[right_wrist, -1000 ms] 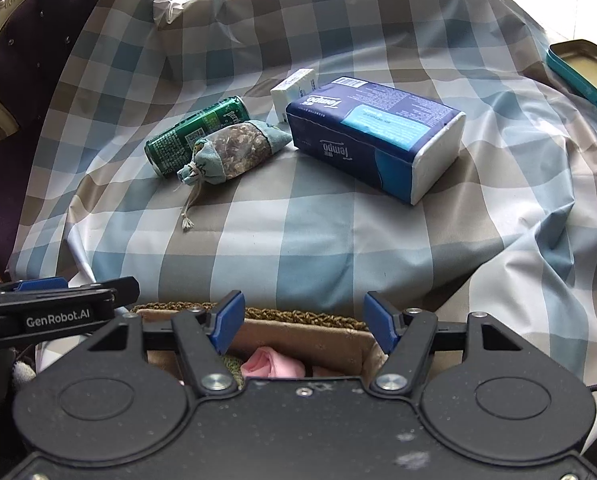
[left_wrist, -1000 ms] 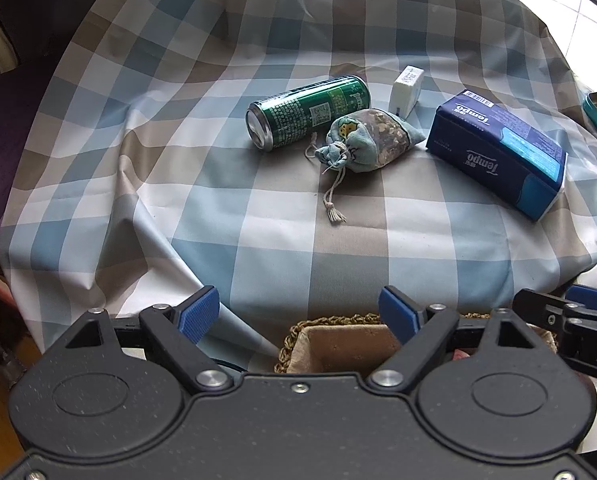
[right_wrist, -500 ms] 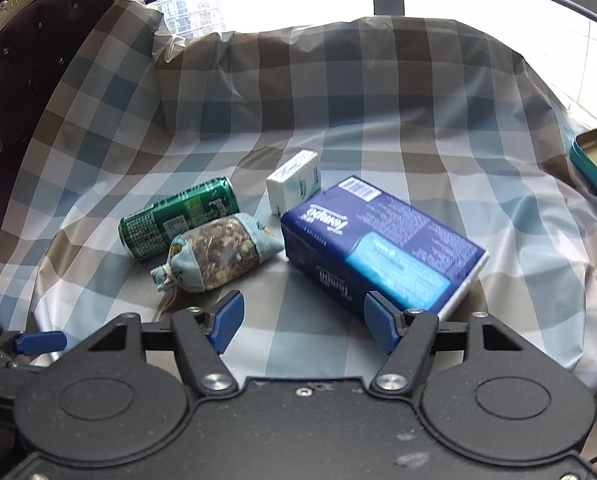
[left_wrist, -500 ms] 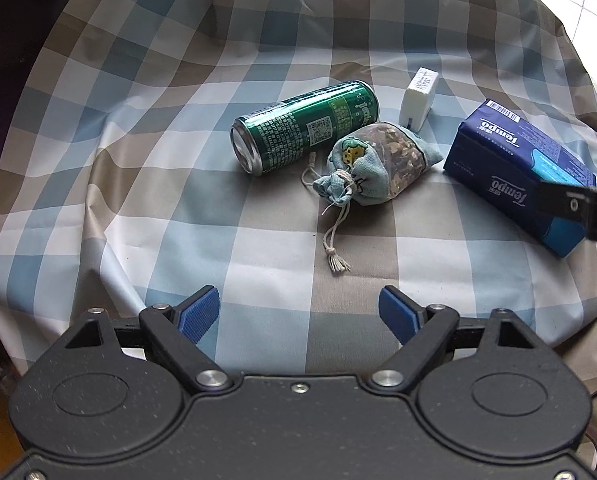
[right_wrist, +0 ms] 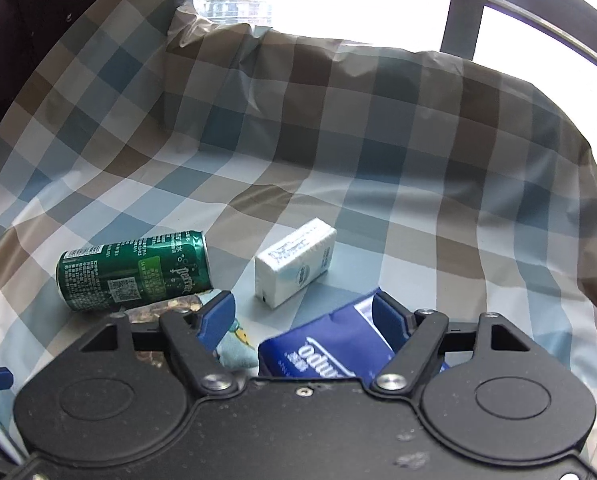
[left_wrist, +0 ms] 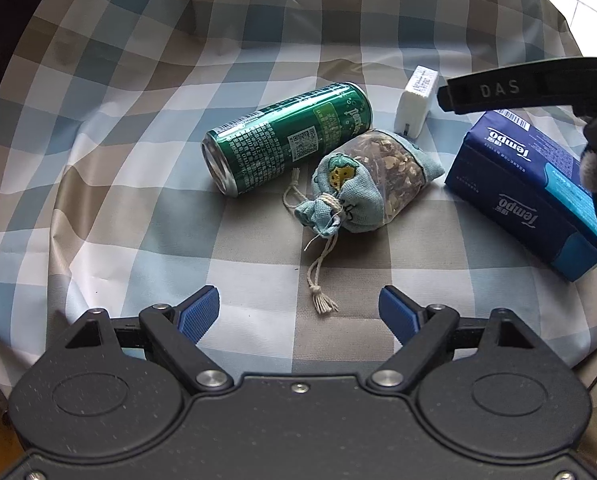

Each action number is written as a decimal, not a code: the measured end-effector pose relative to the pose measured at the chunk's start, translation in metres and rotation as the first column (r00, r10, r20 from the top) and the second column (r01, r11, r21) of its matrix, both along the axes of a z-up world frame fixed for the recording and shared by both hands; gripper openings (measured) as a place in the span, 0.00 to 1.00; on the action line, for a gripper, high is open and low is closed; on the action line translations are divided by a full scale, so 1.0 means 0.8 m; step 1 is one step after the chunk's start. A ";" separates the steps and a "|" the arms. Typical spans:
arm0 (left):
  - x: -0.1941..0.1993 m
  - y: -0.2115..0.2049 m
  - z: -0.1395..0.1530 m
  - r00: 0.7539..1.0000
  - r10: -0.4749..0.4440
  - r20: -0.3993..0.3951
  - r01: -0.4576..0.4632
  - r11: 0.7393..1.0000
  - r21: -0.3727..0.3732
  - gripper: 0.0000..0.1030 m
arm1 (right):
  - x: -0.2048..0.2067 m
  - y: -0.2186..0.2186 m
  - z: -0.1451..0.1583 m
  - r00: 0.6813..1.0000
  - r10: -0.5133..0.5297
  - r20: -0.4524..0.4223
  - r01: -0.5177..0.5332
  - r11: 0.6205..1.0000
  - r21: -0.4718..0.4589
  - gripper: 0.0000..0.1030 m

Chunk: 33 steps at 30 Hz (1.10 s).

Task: Organize soft objects
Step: 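Grasp the small white box with the right tool while the left tool reaches the blue pouch, then close the left tool on the blue drawstring nut pouch while the right tool holds the white box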

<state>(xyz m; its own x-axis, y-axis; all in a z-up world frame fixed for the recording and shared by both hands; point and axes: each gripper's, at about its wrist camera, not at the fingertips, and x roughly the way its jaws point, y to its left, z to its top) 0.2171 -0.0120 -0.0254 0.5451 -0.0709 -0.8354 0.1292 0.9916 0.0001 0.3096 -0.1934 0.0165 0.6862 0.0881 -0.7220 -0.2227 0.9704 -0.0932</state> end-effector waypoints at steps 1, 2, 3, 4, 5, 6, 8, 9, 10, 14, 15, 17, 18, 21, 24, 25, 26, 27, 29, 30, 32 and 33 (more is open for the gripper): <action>0.002 0.000 -0.001 1.000 -0.001 -0.002 0.001 1.000 -0.001 0.81 | 0.011 0.002 -0.002 1.000 0.025 0.000 -0.025 1.000 -0.012 0.76; 0.004 0.000 -0.001 1.000 -0.002 -0.005 0.002 1.000 -0.002 0.81 | 0.019 0.003 -0.004 0.999 0.049 0.000 -0.049 0.999 -0.022 0.77; 0.005 0.000 -0.002 1.000 -0.003 -0.009 0.003 1.000 -0.001 0.81 | 0.027 0.004 -0.006 0.997 0.073 -0.003 -0.073 0.997 -0.029 0.81; 0.006 0.000 -0.002 1.000 -0.003 -0.011 0.003 1.000 -0.001 0.81 | 0.034 0.004 -0.009 0.996 0.092 -0.007 -0.092 0.995 -0.036 0.85; 0.007 0.000 -0.003 1.000 -0.003 -0.012 0.003 1.000 -0.003 0.81 | 0.040 0.006 -0.011 0.994 0.109 -0.009 -0.109 0.993 -0.044 0.86; 0.008 0.000 -0.003 1.000 -0.003 -0.013 0.003 1.000 -0.008 0.81 | 0.047 0.007 -0.014 0.991 0.130 -0.013 -0.131 0.990 -0.051 0.86; 0.009 0.001 -0.003 1.000 -0.003 -0.014 0.003 1.000 -0.015 0.81 | 0.058 0.009 -0.019 0.987 0.159 -0.021 -0.160 0.985 -0.060 0.86; 0.010 0.001 -0.003 1.000 -0.003 -0.015 0.003 1.000 -0.018 0.81 | 0.064 0.010 -0.022 0.983 0.181 -0.030 -0.183 0.981 -0.062 0.89; 0.011 0.001 -0.003 1.000 -0.003 -0.015 0.003 1.000 -0.020 0.81 | 0.070 0.012 -0.026 0.979 0.200 -0.039 -0.202 0.977 -0.064 0.92; 0.013 0.003 -0.004 1.000 -0.004 -0.017 0.004 1.000 -0.026 0.81 | 0.097 0.014 -0.044 0.965 0.245 -0.090 -0.253 0.964 -0.088 0.92; 0.013 0.003 -0.004 1.000 -0.004 -0.018 0.003 1.000 -0.026 0.81 | 0.105 0.013 -0.050 0.963 0.248 -0.102 -0.257 0.962 -0.092 0.92; 0.015 0.005 -0.005 1.000 -0.001 -0.021 0.001 1.000 -0.029 0.81 | 0.117 0.011 -0.058 0.960 0.252 -0.122 -0.263 0.961 -0.084 0.92; 0.015 0.005 -0.006 1.000 -0.001 -0.023 0.000 1.000 -0.031 0.81 | 0.123 0.009 -0.060 0.957 0.256 -0.136 -0.267 0.961 -0.068 0.92; 0.017 0.006 -0.010 1.000 0.002 -0.030 -0.003 1.000 -0.030 0.81 | 0.132 0.007 -0.060 0.948 0.283 -0.146 -0.288 0.957 -0.014 0.92; 0.018 0.007 -0.012 0.999 0.005 -0.037 -0.006 0.999 -0.032 0.81 | 0.135 0.009 -0.062 0.941 0.304 -0.147 -0.307 0.952 -0.003 0.85; 0.018 0.008 -0.013 0.999 0.006 -0.037 -0.007 0.999 -0.032 0.81 | 0.134 0.012 -0.064 0.938 0.310 -0.153 -0.315 0.949 -0.007 0.79; 0.018 0.007 -0.013 0.999 0.006 -0.037 -0.007 0.999 -0.032 0.81 | 0.133 0.013 -0.066 0.937 0.312 -0.156 -0.319 0.948 -0.019 0.76; 0.018 0.007 -0.013 0.999 0.006 -0.038 -0.007 1.000 -0.030 0.81 | 0.133 0.015 -0.068 0.936 0.313 -0.161 -0.322 0.946 -0.033 0.74; 0.017 0.007 -0.012 0.999 0.006 -0.037 -0.007 1.000 -0.030 0.81 | 0.130 0.017 -0.068 0.937 0.314 -0.152 -0.324 0.945 -0.040 0.72; 0.017 0.006 -0.012 0.999 0.006 -0.037 -0.007 1.000 -0.030 0.81 | 0.130 0.016 -0.067 0.938 0.315 -0.147 -0.323 0.946 -0.035 0.71; 0.017 0.006 -0.010 0.999 0.008 -0.034 -0.009 0.999 -0.031 0.81 | 0.126 0.013 -0.064 0.946 0.296 -0.136 -0.301 0.953 -0.021 0.71; 0.016 0.006 -0.009 0.999 0.009 -0.033 -0.010 0.999 -0.032 0.81 | 0.124 0.011 -0.062 0.953 0.277 -0.123 -0.280 0.960 -0.012 0.71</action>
